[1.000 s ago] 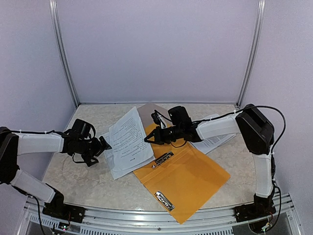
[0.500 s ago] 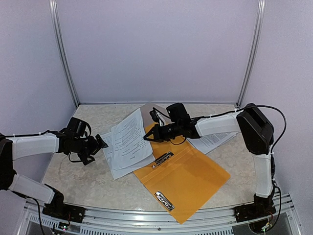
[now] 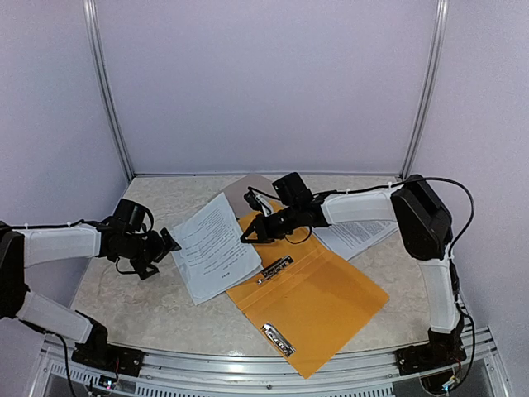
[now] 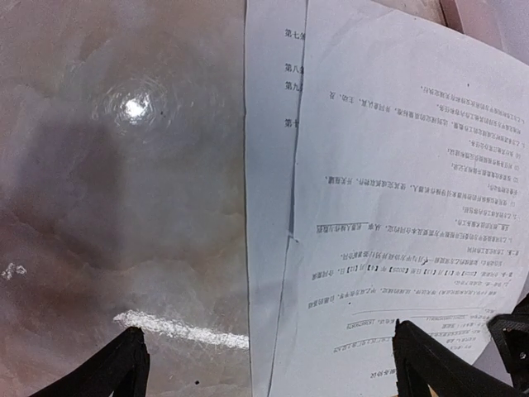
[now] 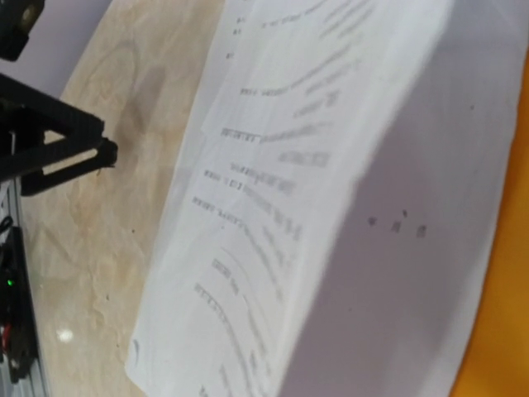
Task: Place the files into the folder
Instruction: Place the file in the folder.
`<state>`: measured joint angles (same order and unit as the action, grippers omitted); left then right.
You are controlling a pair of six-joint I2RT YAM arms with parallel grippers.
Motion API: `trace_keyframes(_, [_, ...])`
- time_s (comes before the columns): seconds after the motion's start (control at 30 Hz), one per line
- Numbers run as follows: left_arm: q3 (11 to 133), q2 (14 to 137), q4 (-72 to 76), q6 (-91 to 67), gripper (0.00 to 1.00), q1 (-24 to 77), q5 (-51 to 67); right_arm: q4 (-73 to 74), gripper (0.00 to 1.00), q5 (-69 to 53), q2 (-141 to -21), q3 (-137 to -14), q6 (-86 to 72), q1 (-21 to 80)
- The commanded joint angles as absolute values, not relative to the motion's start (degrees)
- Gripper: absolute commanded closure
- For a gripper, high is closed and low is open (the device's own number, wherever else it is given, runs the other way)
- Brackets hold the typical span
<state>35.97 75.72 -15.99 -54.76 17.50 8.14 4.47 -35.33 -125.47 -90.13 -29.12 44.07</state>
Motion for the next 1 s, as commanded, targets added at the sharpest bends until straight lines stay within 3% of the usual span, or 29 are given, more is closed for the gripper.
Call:
trace_keyframes(0.0, [36.21,77.48,-16.91,-53.74,0.01,16.96,7.81,10.13,1.00,-36.83,-128.47,-93.32,-25.10,43.68])
trace_keyframes(0.97, [36.30,83.18,-13.27,-54.72,0.01,16.83,8.88,15.34,1.00,-35.35,-132.93,-100.66,-21.06,43.58])
